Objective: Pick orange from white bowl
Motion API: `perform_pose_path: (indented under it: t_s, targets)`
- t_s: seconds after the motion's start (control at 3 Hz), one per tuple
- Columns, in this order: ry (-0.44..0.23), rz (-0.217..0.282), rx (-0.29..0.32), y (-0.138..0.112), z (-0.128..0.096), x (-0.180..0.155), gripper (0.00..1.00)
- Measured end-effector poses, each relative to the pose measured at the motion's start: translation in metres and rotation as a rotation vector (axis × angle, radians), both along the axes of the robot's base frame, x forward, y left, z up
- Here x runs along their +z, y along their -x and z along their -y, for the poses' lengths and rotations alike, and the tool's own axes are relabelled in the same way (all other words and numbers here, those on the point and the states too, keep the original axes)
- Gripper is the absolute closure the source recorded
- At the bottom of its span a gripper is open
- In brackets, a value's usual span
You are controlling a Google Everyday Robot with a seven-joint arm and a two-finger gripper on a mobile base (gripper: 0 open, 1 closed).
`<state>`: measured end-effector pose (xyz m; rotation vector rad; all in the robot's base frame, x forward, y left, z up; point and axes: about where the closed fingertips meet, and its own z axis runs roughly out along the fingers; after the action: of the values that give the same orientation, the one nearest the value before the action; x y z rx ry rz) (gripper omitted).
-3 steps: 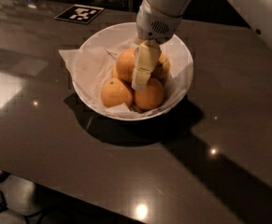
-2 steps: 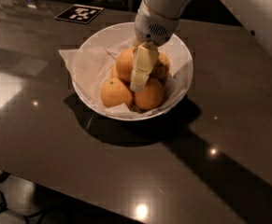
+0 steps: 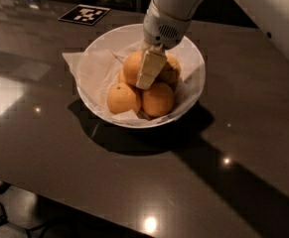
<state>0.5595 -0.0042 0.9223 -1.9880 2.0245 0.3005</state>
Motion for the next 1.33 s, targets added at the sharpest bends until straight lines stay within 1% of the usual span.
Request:
perform_pose_path:
  t_s: [0.33, 0.67, 1.0, 1.33]
  targets:
    - [0.0, 0.0, 0.0, 0.0, 0.0, 0.0, 0.73]
    - [-0.066, 0.032, 0.006, 0.006, -0.001, 0.017, 0.96]
    - [-0.151, 0.067, 0.023, 0.022, 0.0, 0.044, 1.0]
    - [-0.214, 0.085, 0.044, 0.039, 0.001, 0.066, 1.0]
